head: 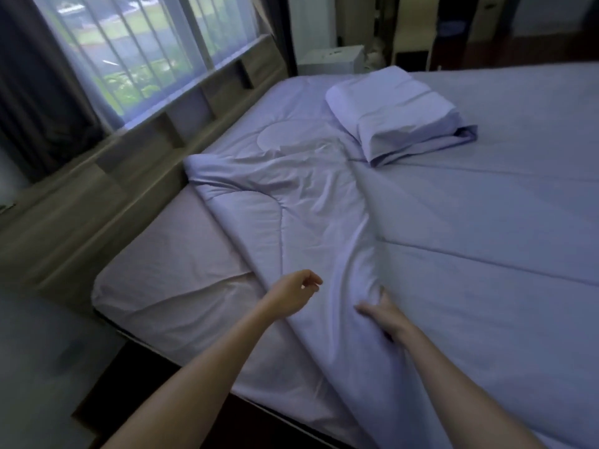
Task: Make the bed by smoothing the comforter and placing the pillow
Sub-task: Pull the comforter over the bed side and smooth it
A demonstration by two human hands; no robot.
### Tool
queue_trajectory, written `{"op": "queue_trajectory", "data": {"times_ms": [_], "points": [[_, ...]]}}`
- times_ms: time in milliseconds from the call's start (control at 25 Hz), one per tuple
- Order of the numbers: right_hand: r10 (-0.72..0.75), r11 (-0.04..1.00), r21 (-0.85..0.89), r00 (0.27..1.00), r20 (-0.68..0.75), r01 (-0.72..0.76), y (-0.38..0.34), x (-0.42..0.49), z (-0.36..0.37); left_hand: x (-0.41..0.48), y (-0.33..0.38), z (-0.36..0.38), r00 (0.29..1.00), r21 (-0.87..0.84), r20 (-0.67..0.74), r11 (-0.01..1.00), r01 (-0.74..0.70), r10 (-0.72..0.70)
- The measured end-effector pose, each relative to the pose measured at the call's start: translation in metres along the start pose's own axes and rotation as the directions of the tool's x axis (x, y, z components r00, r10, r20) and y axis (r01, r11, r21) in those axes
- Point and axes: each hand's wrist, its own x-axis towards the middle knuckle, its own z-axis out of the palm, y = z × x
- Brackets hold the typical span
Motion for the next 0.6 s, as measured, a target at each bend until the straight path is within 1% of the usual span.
{"op": "queue_trajectory", "data": {"times_ms": [40,120,200,240,280,320,360,400,440,480,520,560,600], "points": [[-0.05,0.999,0.016,0.994,0.096,0.049,-0.001,-0.012,0.007,0.009,0.0,0.003,0.999,0.057,-0.037,0.998,-0.009,0.011],[-0.117,0.991,-0.026,0.959,0.257,0.128,-0.001,-0.038,0.027,0.024,0.002,0.011,0.995,0.144,-0.082,0.989,-0.042,0.055],[-0.131,0.974,-0.123,0.913,0.387,0.191,-0.003,-0.061,0.053,0.036,0.001,0.02,0.992,0.236,-0.054,0.967,-0.098,0.114],[-0.122,0.957,-0.183,0.884,0.45,0.226,-0.003,-0.073,0.067,0.038,-0.001,0.024,0.992,0.323,-0.005,0.939,-0.116,0.124],[-0.106,0.934,-0.24,0.848,0.519,0.264,-0.003,-0.086,0.081,0.04,-0.008,0.027,0.99,0.45,0.06,0.882,-0.14,0.127],[-0.086,0.914,-0.282,0.821,0.564,0.29,-0.002,-0.099,0.095,0.041,-0.017,0.026,0.983,0.594,0.123,0.783,-0.183,0.136],[-0.045,0.901,-0.33,0.816,0.576,0.282,0.0,-0.113,0.11,0.042,-0.028,0.024,0.972,0.725,0.171,0.647,-0.236,0.162],[-0.011,0.891,-0.366,0.819,0.574,0.268,0.002,-0.126,0.124,0.044,-0.039,0.018,0.964,0.825,0.19,0.503,-0.26,0.186],[0.007,0.879,-0.392,0.815,0.58,0.271,0.005,-0.137,0.137,0.047,-0.052,0.01,0.963,0.892,0.187,0.378,-0.249,0.193],[0.017,0.875,-0.399,0.807,0.59,0.274,0.008,-0.146,0.15,0.051,-0.064,0.002,0.967,0.935,0.167,0.279,-0.217,0.193],[0.024,0.869,-0.407,0.799,0.601,0.28,0.011,-0.153,0.16,0.056,-0.074,-0.008,0.974,0.961,0.134,0.218,-0.173,0.182],[0.034,0.867,-0.416,0.8,0.599,0.275,0.016,-0.157,0.17,0.058,-0.084,-0.016,0.98,0.971,0.102,0.198,-0.135,0.17],[0.049,0.865,-0.429,0.807,0.589,0.261,0.017,-0.159,0.176,0.061,-0.094,-0.026,0.98,0.972,0.078,0.204,-0.116,0.185]]}}
